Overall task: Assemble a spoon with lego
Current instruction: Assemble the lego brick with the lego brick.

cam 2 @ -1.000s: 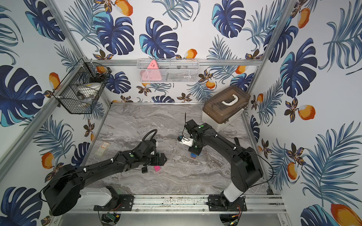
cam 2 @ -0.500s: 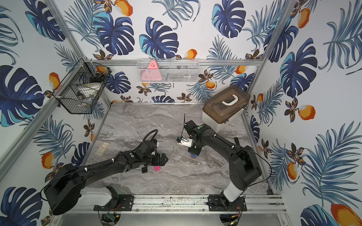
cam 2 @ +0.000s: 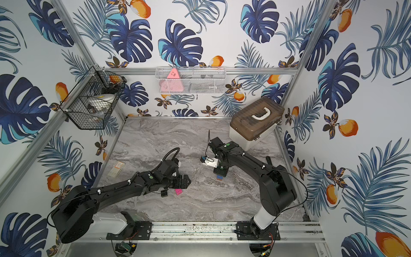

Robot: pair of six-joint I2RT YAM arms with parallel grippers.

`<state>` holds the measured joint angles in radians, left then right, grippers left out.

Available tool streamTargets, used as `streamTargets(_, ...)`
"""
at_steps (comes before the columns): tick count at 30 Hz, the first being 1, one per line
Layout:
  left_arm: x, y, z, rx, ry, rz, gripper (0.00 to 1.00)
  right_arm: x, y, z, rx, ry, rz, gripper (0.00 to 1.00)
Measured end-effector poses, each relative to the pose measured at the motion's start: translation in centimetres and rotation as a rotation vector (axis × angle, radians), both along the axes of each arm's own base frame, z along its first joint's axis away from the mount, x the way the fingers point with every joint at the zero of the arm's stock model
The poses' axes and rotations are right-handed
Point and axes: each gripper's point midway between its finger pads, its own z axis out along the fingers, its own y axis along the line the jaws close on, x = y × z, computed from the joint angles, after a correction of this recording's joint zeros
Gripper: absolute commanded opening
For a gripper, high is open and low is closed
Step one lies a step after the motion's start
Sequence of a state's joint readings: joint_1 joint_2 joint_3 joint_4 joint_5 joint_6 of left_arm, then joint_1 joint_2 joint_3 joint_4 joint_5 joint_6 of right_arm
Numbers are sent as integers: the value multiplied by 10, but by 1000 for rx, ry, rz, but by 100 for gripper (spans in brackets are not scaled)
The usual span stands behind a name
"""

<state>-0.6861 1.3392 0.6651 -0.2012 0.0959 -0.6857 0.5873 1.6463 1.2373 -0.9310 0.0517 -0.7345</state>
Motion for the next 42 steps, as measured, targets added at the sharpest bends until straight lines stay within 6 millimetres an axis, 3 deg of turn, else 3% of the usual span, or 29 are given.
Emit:
streamTargets(27, 3, -2, -1, -7, -5, 3, 99, 3, 4, -9, 12, -14, 35, 20)
streamTargets(42, 3, -3, -3, -5, -4, 2, 99, 3, 3, -3, 17, -29, 38, 17)
